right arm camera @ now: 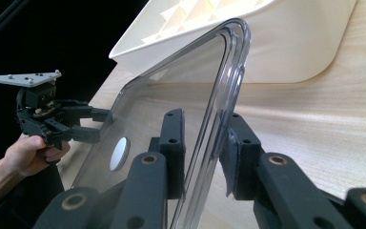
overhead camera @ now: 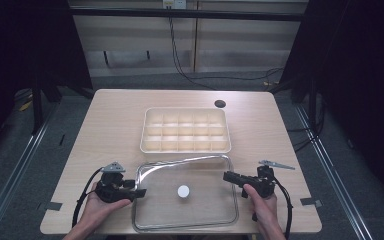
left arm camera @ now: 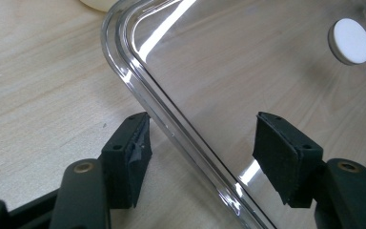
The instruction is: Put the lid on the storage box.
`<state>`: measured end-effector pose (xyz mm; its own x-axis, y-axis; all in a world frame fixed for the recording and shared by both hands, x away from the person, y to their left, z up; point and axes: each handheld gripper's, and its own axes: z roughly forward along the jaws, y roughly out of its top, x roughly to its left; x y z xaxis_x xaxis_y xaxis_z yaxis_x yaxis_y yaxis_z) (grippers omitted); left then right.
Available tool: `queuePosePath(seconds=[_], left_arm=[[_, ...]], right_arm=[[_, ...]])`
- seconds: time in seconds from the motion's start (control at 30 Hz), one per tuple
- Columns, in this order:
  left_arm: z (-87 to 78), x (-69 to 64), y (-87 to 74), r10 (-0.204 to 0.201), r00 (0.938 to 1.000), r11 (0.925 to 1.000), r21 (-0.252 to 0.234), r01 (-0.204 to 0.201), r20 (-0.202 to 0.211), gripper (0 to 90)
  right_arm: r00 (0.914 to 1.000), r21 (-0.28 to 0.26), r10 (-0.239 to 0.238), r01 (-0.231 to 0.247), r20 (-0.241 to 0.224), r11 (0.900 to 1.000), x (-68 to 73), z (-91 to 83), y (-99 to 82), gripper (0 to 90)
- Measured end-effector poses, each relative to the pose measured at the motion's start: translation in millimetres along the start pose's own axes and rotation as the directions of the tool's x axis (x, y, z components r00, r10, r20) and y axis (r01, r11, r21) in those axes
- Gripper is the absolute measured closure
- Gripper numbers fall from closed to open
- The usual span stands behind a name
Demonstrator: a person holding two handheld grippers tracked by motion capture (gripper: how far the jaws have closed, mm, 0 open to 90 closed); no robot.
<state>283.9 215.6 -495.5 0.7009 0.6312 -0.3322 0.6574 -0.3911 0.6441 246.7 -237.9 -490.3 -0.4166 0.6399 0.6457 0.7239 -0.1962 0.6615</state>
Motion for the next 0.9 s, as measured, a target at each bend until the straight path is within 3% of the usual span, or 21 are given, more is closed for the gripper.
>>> queuePosePath(seconds=[0.17, 0.23, 0.33, 0.83, 0.9], left_arm=[[0.3, 0.5, 0.4, -0.023, 0.9996, 0.9997, 0.000, 0.023, 0.018, 37.1], [1.0, 2.3, -0.3, -0.058, 0.9965, 0.9983, -0.010, 0.058, 0.061, 38.4], [0.8, 2.7, 0.0, -0.073, 0.9948, 0.9972, -0.009, 0.074, 0.071, 40.7], [-10.3, 1.4, 2.8, -0.040, 0.9961, 0.9970, -0.063, 0.045, 0.078, 53.6], [-13.8, 0.3, 3.5, -0.050, 0.9958, 0.9954, -0.077, 0.056, 0.077, 56.1]], right_arm=[[1.0000, -0.005, -0.005, 0.005, -0.004, 1.0000, 0.6, -1.0, 0.1, 72.6], [0.9999, -0.006, -0.008, 0.008, -0.007, 1.0000, 1.2, -1.8, -0.1, 72.8], [1.0000, 0.004, 0.001, -0.001, 0.007, 1.0000, 0.2, -0.9, -0.6, 72.4], [0.9965, 0.035, -0.003, 0.000, 0.084, 0.9994, -0.9, 0.0, -1.2, 68.6], [0.9928, 0.051, -0.017, 0.011, 0.119, 0.9986, 1.7, 0.5, -2.1, 66.4]])
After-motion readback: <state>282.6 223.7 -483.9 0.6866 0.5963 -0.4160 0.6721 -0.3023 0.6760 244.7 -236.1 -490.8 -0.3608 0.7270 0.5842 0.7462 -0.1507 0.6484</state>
